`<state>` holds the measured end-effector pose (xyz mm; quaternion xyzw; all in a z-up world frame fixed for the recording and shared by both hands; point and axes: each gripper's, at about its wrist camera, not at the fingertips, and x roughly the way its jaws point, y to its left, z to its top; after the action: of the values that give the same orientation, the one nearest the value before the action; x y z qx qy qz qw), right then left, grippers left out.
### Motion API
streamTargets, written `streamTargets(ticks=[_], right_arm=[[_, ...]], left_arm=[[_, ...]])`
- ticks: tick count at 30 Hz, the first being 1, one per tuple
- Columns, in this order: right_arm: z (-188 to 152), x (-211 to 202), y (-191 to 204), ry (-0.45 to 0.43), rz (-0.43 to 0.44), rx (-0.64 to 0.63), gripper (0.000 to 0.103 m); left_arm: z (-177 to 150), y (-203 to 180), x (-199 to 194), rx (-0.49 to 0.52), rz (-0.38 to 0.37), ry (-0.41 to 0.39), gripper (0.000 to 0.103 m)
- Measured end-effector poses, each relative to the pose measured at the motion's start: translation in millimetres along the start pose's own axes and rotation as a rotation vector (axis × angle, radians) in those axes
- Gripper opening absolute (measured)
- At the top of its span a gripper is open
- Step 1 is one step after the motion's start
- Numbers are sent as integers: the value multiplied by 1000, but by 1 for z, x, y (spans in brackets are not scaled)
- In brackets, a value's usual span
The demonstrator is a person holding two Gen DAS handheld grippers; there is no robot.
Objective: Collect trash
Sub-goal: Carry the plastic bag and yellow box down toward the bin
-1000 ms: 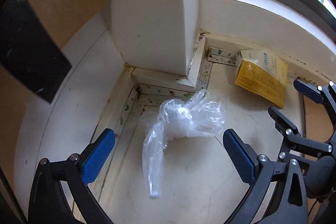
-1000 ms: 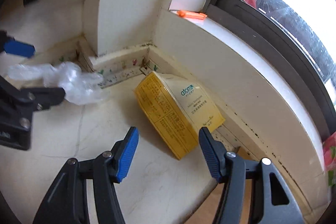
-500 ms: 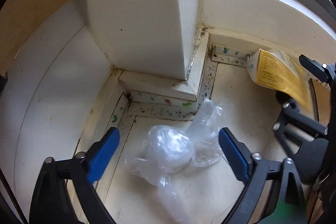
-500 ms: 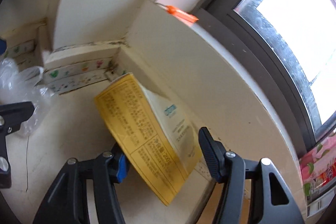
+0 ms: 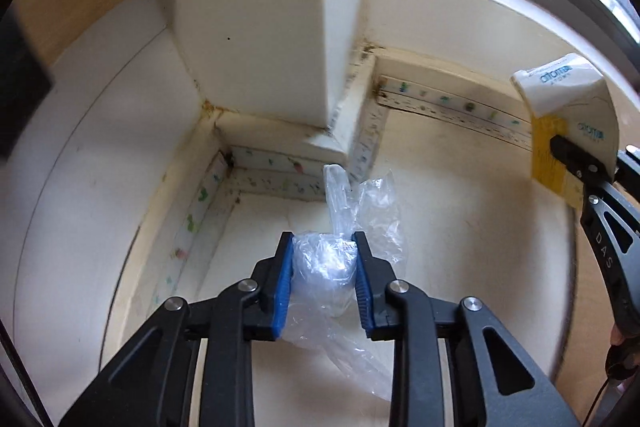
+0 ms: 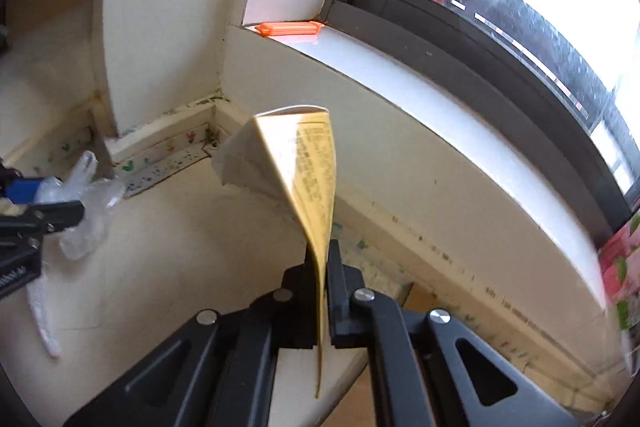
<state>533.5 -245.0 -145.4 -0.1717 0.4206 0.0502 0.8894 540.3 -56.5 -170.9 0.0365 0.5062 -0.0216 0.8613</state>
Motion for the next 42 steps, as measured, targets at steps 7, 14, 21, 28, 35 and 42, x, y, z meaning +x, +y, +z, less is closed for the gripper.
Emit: streamTargets(ticks=[7, 14, 21, 28, 35, 42], right_arm=[[-18, -56, -9, 28, 109, 95, 3], [-50, -133, 4, 16, 129, 105, 3], [-74, -220, 35, -7, 120, 95, 3], [-108, -308, 66, -17, 140, 118, 3], [-149, -378, 104, 7, 174, 146, 3], [-189, -438, 146, 17, 197, 153, 3]], left_arm=[[-31, -11, -47, 25, -66, -9, 25], [-66, -22, -109, 68, -149, -3, 25], [-119, -26, -174, 115, -200, -6, 25], [-181, -21, -248, 144, -247, -28, 25], [-254, -10, -329, 176, -303, -63, 25], [-321, 9, -377, 200, -361, -63, 25]])
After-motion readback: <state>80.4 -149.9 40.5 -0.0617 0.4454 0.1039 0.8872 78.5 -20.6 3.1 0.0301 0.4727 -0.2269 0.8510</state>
